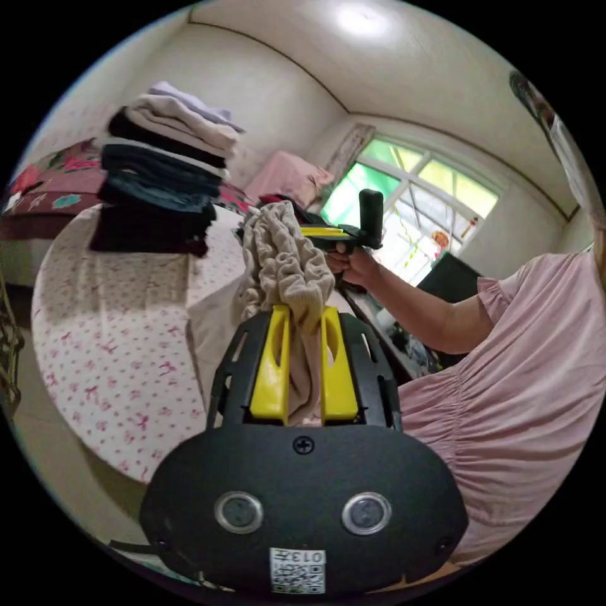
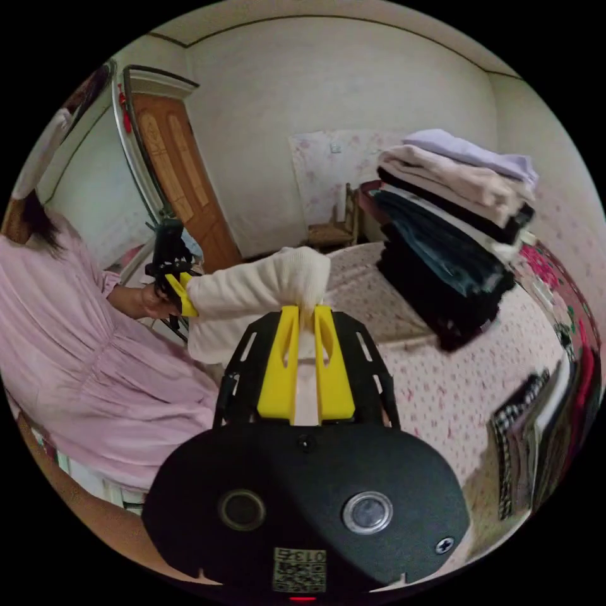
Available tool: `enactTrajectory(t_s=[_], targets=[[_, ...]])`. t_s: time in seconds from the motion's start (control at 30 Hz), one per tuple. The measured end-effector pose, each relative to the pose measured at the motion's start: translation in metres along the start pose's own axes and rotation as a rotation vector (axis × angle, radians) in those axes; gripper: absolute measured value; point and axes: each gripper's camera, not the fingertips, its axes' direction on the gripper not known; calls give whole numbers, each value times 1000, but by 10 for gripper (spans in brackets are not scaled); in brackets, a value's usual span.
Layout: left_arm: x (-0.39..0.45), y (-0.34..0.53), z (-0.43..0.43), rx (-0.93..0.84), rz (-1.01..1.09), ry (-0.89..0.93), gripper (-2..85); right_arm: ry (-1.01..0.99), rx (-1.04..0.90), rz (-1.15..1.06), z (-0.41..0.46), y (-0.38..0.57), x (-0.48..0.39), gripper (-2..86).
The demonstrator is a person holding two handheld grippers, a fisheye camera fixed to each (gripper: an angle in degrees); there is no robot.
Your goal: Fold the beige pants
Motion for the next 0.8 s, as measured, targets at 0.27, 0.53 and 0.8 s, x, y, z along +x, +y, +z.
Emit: enactTrajectory(t_s=[0.27, 0.53, 0.8], targets=[[112, 27, 250, -388, 300, -59, 87, 236, -54, 432, -70, 226, 13, 54], [168, 61, 353, -614, 437, 33, 95, 224, 30, 947, -105, 397, -2, 99], [128, 45, 337, -499, 257, -327, 85, 148, 155, 1028, -123, 424, -28, 146]])
